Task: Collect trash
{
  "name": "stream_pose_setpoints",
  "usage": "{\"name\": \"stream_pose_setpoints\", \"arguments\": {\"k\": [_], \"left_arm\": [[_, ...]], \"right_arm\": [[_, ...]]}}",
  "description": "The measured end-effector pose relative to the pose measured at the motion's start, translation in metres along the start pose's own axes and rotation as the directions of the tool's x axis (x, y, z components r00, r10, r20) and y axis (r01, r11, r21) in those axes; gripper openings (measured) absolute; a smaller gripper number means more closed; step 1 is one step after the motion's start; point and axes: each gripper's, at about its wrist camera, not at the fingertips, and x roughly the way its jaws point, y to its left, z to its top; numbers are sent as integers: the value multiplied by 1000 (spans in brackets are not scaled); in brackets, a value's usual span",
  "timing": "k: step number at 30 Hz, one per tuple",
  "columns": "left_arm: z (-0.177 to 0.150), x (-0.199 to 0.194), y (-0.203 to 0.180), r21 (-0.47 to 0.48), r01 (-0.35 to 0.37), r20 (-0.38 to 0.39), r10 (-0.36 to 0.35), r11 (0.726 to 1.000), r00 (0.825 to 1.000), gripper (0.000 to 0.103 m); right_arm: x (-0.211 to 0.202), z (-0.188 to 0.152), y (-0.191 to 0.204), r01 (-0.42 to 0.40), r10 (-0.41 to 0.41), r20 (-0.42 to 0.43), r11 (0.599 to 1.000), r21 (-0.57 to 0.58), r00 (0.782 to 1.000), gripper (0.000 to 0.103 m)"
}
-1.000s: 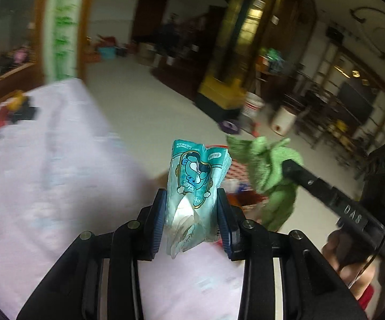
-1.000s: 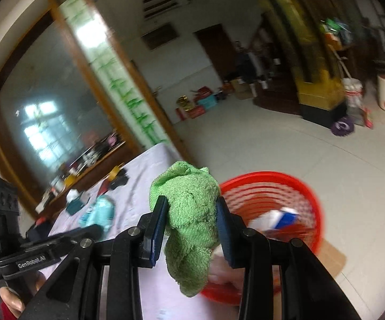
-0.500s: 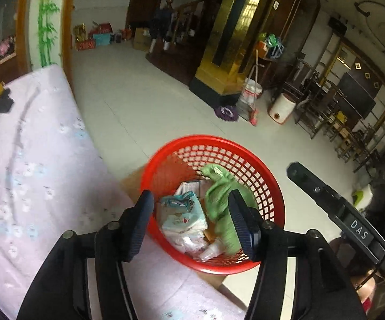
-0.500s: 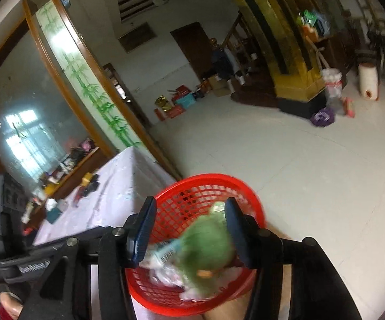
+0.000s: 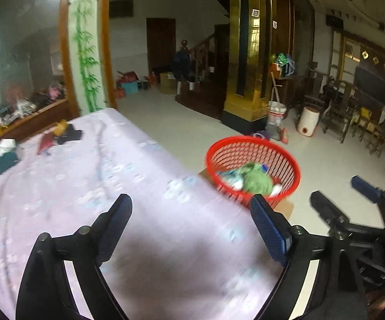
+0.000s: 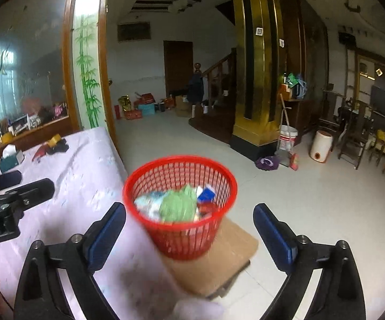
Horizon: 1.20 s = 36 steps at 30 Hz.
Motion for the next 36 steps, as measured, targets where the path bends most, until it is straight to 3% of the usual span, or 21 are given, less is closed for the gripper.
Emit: {"name": "stream_pose_setpoints", "arguments": {"k": [5, 8, 17, 21, 36], "left_arm": [[-43, -36, 11, 26, -120, 41, 119, 992, 992, 97], [-60, -49, 14, 17, -149, 50, 148, 989, 988, 99], [-79, -72, 19, -2, -165, 19, 165, 986, 986, 99], [-85, -72, 18, -2, -211, 13, 211, 977, 977, 99], [-92, -65, 27, -49, -202, -36, 200, 978, 979, 99]], "right_arm": [[-30, -25, 13, 49, -48, 26, 999, -25, 999, 99], [-39, -32, 18, 45, -44, 20, 998, -39, 999, 99], [-47, -35, 31, 22, -21, 18, 997, -73, 1000, 99], [-45, -39, 37, 20, -19, 11, 996, -87, 1000, 99], [-40, -45, 44, -8, 6, -20, 993, -115, 1000, 99]]}}
